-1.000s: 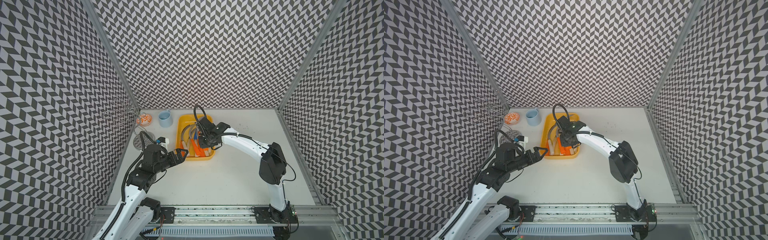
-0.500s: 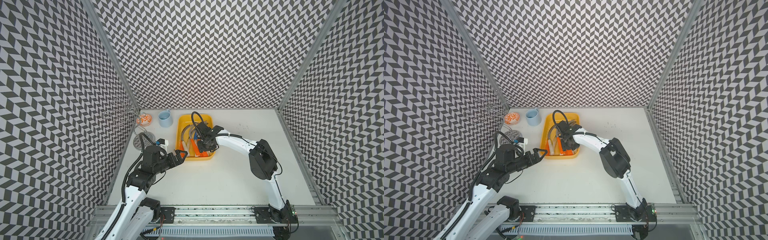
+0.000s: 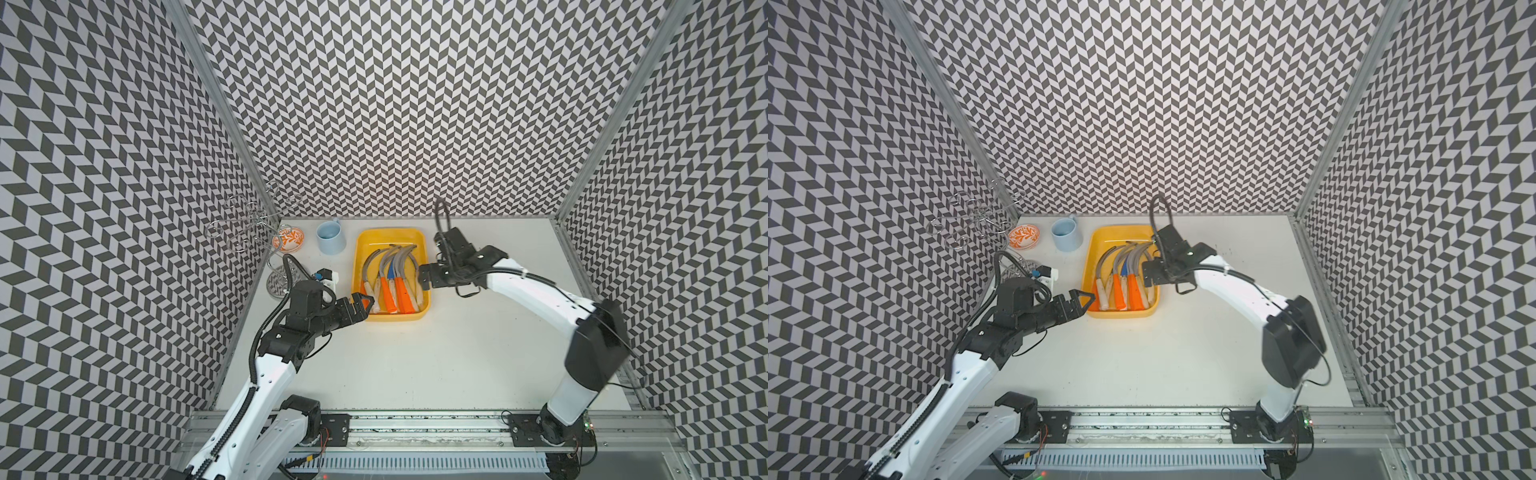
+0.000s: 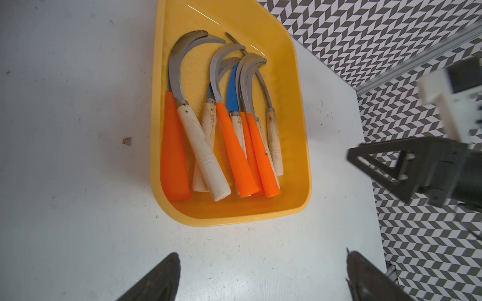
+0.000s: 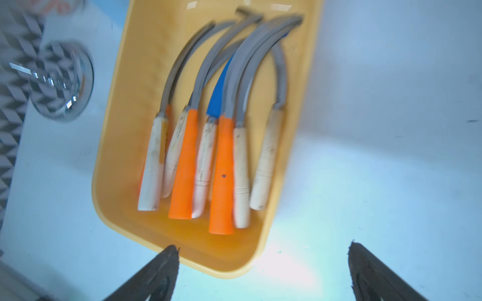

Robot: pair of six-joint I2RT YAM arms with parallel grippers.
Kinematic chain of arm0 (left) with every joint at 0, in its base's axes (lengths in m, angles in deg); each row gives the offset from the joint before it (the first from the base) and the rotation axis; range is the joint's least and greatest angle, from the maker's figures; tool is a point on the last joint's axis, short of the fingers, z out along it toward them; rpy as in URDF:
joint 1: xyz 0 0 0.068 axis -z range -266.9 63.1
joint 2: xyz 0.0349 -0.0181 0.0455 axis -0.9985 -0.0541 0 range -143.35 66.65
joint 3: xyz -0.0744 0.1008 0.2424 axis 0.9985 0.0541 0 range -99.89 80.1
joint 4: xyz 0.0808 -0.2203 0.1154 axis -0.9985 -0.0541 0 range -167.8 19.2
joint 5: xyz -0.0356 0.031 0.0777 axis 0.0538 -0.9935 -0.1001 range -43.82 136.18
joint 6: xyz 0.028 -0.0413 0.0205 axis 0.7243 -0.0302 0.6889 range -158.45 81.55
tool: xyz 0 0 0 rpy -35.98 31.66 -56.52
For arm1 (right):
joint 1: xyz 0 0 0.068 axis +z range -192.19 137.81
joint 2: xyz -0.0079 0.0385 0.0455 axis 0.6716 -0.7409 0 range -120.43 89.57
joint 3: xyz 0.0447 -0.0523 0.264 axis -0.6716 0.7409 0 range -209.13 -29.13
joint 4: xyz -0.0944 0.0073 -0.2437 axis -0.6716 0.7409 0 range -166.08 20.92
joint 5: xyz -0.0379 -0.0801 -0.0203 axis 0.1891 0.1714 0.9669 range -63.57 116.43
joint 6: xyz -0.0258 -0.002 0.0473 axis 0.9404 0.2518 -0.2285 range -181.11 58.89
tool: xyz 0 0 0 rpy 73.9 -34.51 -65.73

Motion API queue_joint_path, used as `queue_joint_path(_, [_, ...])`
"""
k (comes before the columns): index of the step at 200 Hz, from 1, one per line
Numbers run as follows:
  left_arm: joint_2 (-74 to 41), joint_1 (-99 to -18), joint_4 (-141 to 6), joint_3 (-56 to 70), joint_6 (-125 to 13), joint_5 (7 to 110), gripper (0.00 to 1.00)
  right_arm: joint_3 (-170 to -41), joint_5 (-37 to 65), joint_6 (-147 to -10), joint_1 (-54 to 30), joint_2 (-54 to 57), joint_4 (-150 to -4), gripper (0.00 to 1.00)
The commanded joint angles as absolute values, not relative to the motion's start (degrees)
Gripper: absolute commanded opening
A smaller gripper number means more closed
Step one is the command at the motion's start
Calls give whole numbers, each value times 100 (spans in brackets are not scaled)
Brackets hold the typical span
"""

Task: Put small sickles into storage boxes
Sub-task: Place the sickle in the storage box, then reset both arms

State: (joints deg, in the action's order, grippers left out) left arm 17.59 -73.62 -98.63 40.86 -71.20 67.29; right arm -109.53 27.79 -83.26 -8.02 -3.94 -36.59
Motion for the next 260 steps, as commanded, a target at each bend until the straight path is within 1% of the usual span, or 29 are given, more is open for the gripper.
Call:
queue_joint_path(1, [1566,-7475,-9394,4014,-6813,6465,100,-9724,2962,-7947,-1466,583,-4928,100])
queue_joint_path(17, [1394,-7542,-9087,4084,-6746,6157,100,-8655,2919,-7681,-2073,1274,-5853,100])
queue_joint_path(35, [1246,-7653,-8609,4249,-6671,5611,100,-7428,3324,-7386,-2546,1929,-7274,99])
queue_joint_path(51, [1165,-7744,-8187,4403,-6627,4991,100,-6556,3705,-7086,-2834,2216,-8402,100])
queue_joint_path(70, [1076,-7745,-7775,4562,-6452,4242,100,-5976,4087,-6884,-3067,2068,-9334,99])
queue_joint_path(92, [910,-7732,-7305,4759,-6052,3219,100,-5573,4207,-6882,-3382,1722,-10237,100])
queue_joint_path(112, [737,-7785,-6506,5054,-5486,2786,100,-5427,4428,-6729,-3512,1383,-10920,99])
queue_joint_path(136, [484,-8126,-5281,5467,-5246,2710,100,-5340,4619,-6476,-3566,1004,-11731,99])
queue_joint_path(160, [65,-8352,-3092,6236,-4861,2755,100,-5093,4793,-6502,-3631,771,-12644,100])
queue_joint_path(185, [-918,-8548,-1085,6689,-4565,2575,100,-5077,4832,-6481,-3656,511,-13255,99])
queue_joint_path(196, [-1372,-8646,-276,6830,-4552,2803,100,-5091,4875,-6514,-3677,331,-13333,99])
queue_joint_path(207, [-1850,-8642,490,6905,-4378,3107,100,-4913,4713,-6400,-3682,222,-13872,99])
queue_joint_path(215, [-1930,-8579,431,6888,-4196,3409,100,-4814,4512,-6300,-3658,263,-14010,99])
queue_joint_path(220, [-1970,-8509,287,6848,-4218,3372,100,-4773,4323,-6206,-3648,330,-13995,99])
queue_joint_path(233, [-2457,-8524,964,6804,-4018,3465,100,-4563,3998,-6099,-3659,366,-14270,99])
queue_joint_path(247, [-2132,-8504,-183,6524,-4102,3592,100,-4522,3943,-6077,-3657,248,-14564,99])
queue_joint_path(260, [-2383,-8445,629,6699,-3943,3471,100,-4514,3952,-6079,-3657,294,-14504,99])
